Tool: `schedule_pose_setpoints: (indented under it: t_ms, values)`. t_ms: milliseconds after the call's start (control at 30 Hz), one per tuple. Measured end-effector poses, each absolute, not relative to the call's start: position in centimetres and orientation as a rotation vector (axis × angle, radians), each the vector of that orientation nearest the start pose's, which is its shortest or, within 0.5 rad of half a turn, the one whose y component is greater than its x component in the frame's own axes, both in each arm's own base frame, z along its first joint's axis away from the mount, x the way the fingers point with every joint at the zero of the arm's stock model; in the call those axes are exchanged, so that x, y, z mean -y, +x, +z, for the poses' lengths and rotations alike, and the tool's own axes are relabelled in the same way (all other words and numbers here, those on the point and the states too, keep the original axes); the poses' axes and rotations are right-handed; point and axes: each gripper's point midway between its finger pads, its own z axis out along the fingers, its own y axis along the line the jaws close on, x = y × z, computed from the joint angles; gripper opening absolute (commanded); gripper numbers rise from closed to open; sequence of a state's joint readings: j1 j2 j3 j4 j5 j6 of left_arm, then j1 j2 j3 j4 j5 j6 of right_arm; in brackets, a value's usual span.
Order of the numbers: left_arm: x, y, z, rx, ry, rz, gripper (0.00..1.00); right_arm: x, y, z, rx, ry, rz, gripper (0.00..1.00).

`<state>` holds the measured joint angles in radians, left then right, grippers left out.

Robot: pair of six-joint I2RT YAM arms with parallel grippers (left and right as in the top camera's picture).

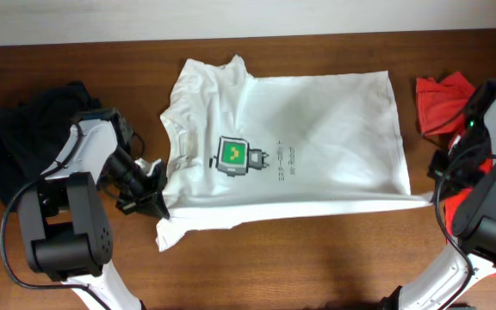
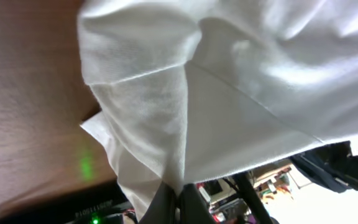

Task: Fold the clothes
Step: 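Lay the stretched T-shirt flat on the table with both grippers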

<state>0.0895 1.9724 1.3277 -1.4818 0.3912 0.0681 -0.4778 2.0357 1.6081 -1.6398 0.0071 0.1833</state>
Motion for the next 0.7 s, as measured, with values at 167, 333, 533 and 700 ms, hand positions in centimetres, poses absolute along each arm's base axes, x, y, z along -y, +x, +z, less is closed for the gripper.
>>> schedule_pose_setpoints:
  t_ms: [167,333,533,700]
  values:
    - [4.1,22.4,7.5,2.63,0.168,0.554,0.0,11.9,21.8,8.6,-3.397,1.192,0.102,0.04]
    - [3.9,26.9,11.0,2.995,0.126,0.676,0.0,12.3,24.2,10.2,-3.183,1.158,0.11,0.04]
    - [5.1,32.7,13.0,3.226,0.043,0.922,0.0,13.0,29.7,9.9,-2.956,1.072,0.227,0.04]
    - [5.8,35.3,13.7,3.276,0.064,1.061,0.0,13.3,33.1,10.1,-2.842,0.986,0.258,0.04]
